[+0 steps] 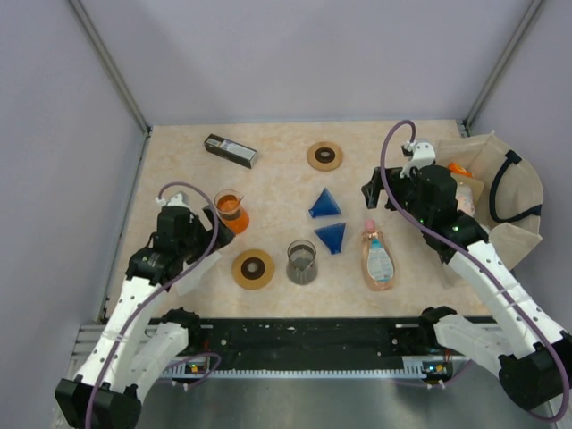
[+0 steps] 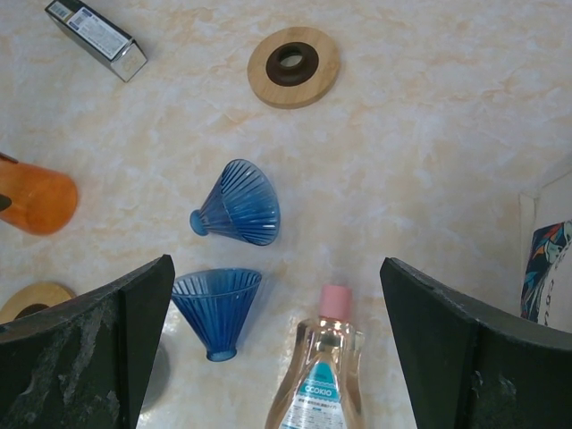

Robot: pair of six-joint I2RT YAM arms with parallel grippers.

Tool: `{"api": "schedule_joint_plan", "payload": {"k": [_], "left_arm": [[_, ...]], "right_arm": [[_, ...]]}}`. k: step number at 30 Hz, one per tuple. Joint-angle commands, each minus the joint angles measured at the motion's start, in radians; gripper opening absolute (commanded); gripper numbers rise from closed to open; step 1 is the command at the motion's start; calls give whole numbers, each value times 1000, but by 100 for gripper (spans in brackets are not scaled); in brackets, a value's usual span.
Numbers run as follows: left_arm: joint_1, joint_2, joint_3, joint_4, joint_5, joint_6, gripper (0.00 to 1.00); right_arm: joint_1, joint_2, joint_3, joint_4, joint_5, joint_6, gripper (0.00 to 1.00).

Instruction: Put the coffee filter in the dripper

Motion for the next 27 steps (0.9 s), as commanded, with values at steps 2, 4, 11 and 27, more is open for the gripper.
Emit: {"api": "schedule_joint_plan", "payload": {"k": [2, 4, 11, 27], "left_arm": [[-157, 44, -65, -15, -91, -102, 92], [-200, 82, -71, -15, -122, -125, 87], [-357, 344, -7, 8, -213, -177, 65], [-426, 519, 23, 41, -279, -240, 37]], "right_arm": [[-4, -2, 17, 16, 0, -1, 99], [-4, 3, 14, 17, 5, -2, 99], [-5, 1, 7, 17, 17, 1, 99], [-5, -8, -9, 20, 45, -4, 99]]}}
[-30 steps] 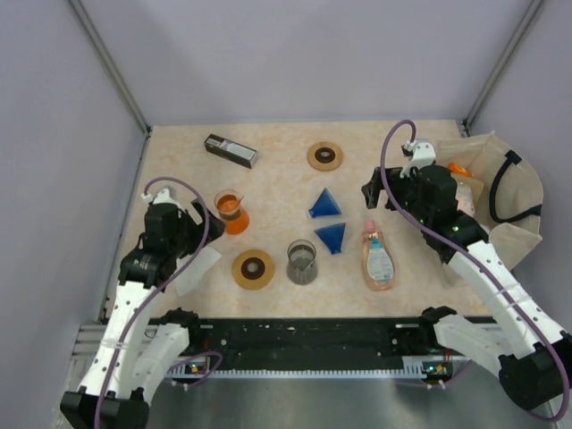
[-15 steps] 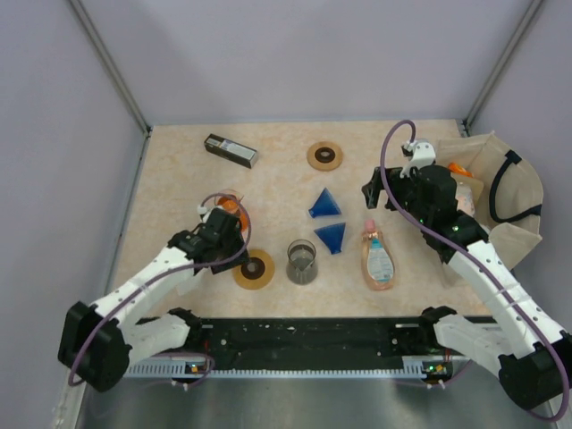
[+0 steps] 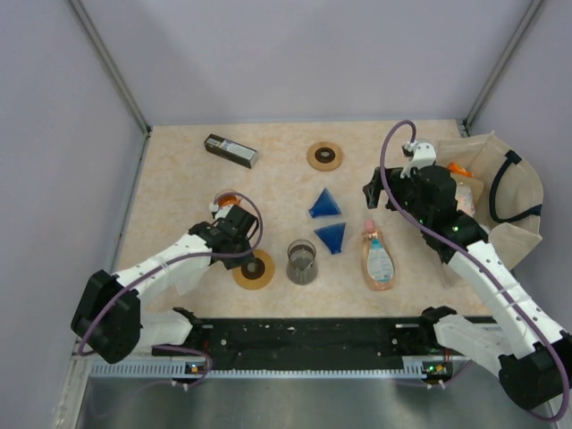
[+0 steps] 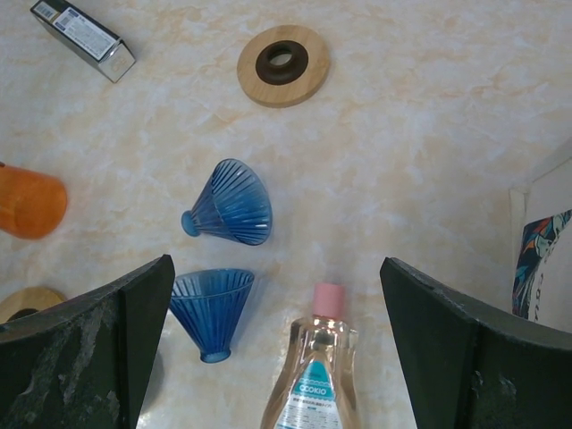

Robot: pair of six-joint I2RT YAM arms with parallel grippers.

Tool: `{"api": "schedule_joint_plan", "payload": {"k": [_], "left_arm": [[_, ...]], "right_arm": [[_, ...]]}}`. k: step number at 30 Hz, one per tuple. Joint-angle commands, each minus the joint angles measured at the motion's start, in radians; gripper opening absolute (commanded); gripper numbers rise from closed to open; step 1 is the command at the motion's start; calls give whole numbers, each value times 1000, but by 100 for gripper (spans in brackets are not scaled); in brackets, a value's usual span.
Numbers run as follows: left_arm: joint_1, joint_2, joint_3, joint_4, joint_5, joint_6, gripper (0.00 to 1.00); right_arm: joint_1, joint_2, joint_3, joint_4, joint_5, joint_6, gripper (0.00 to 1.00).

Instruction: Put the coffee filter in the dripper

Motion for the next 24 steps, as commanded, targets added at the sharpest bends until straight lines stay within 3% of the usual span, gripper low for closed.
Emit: {"api": "schedule_joint_plan", "payload": {"k": [1, 24], "left_arm": [[-5, 13, 13, 36, -31, -31, 37], [-32, 151, 30, 17, -59, -38, 21]], "right_arm": [[-5, -8, -7, 25, 21, -2, 99], [-5, -5, -11, 24, 50, -4, 99]]}}
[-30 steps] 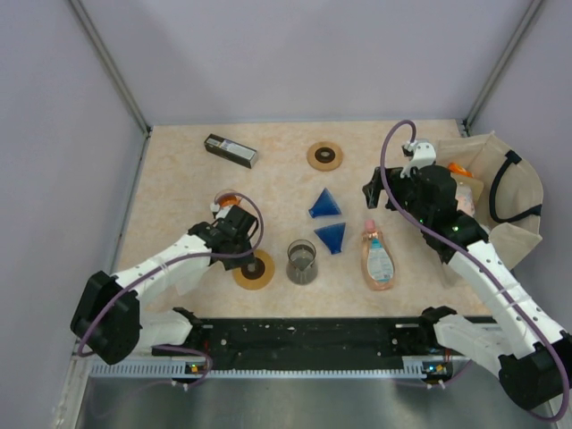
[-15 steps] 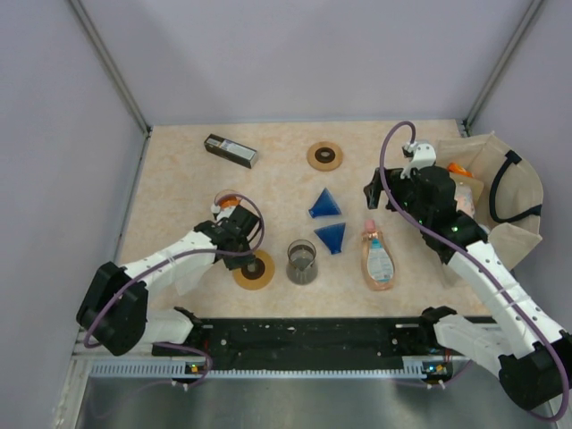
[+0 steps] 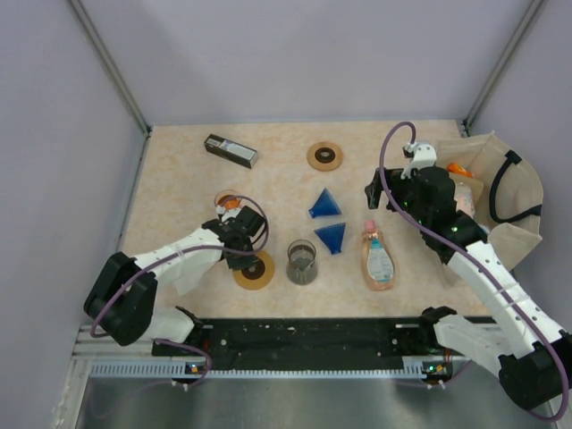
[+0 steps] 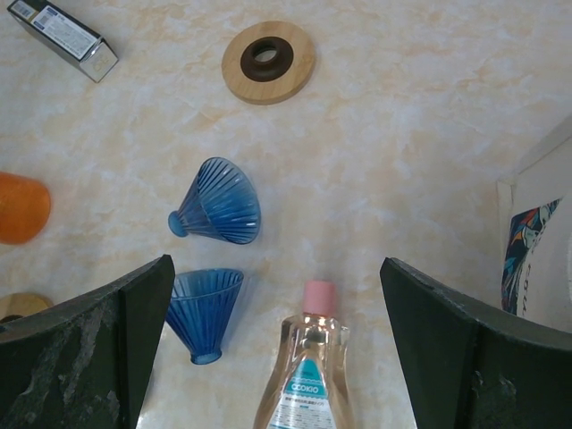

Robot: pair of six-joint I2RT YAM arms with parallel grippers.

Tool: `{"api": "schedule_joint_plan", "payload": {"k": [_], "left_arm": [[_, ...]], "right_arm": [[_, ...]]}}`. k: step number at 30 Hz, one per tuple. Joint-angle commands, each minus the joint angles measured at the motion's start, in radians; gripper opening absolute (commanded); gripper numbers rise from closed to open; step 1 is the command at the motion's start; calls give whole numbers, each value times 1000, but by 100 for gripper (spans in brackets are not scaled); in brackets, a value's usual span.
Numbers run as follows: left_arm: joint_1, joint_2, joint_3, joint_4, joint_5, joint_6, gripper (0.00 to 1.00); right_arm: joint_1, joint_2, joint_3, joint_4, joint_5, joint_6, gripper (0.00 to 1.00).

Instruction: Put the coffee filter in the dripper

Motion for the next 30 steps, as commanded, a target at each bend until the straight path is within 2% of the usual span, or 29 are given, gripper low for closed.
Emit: {"api": "schedule_joint_plan", "payload": {"k": [1, 4, 11, 13, 15, 17, 24, 30], "left_arm": [[-12, 34, 20, -4, -44, -17, 19], [-16, 48, 20, -10, -49, -16, 13], [-27, 93, 31, -41, -65, -27, 16], [-30, 100, 37, -48, -67, -25, 11], [-30, 99, 48, -65, -76, -26, 0], [-35, 84, 62, -68, -78, -10, 0], [-53, -114, 56, -51, -121, 16, 0], [-53, -308, 45, -37, -139, 55, 0]], "right_arm": [[-5, -4, 1, 24, 20, -4, 99], [-5, -5, 1, 24, 20, -2, 99], [-5, -16, 3, 17, 29, -2, 99], [-5, -21, 3, 18, 31, -1, 99], [-4, -25, 3, 18, 36, -2, 99], [-5, -28, 1, 17, 43, -2, 99], [-5, -42, 3, 15, 36, -2, 99], [-5, -47, 3, 33, -32, -7, 99]]}}
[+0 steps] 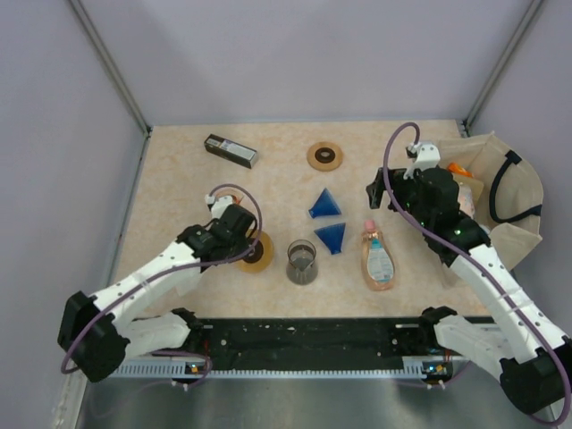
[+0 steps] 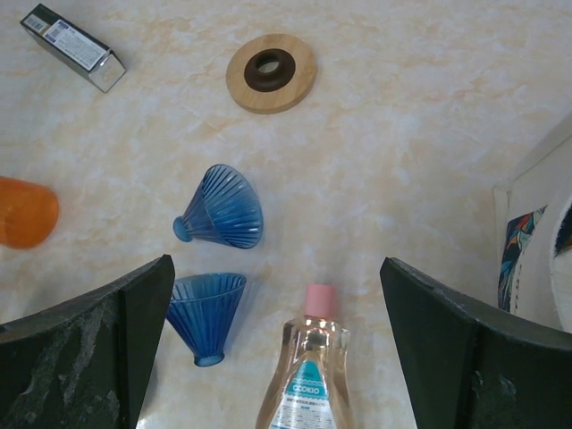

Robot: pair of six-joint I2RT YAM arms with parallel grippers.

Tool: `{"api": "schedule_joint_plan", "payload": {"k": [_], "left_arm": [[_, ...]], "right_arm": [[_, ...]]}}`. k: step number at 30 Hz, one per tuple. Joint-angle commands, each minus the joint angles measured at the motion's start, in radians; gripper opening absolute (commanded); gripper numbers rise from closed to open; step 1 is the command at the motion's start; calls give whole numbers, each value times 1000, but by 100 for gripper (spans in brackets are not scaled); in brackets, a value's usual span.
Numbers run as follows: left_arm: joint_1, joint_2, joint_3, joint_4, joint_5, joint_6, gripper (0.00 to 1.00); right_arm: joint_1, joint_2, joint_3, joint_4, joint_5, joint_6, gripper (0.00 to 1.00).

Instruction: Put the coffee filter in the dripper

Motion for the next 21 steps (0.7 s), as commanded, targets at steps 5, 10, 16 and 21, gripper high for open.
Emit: {"api": "schedule_joint_plan", "payload": {"k": [5, 10, 16, 21], "left_arm": [[-5, -231, 20, 63, -62, 104, 0], [-5, -303, 34, 276, -61, 250, 0], [-5, -227, 126, 392, -39, 304, 0], [-5, -139, 203, 434, 7, 305, 0]], "right_arm": [[-5, -27, 13, 59, -188, -20, 99], [-5, -22, 6, 170, -476, -4, 99], [22, 83, 36, 394, -793, 214, 97], [143, 243, 147, 311, -697, 185, 94]]}}
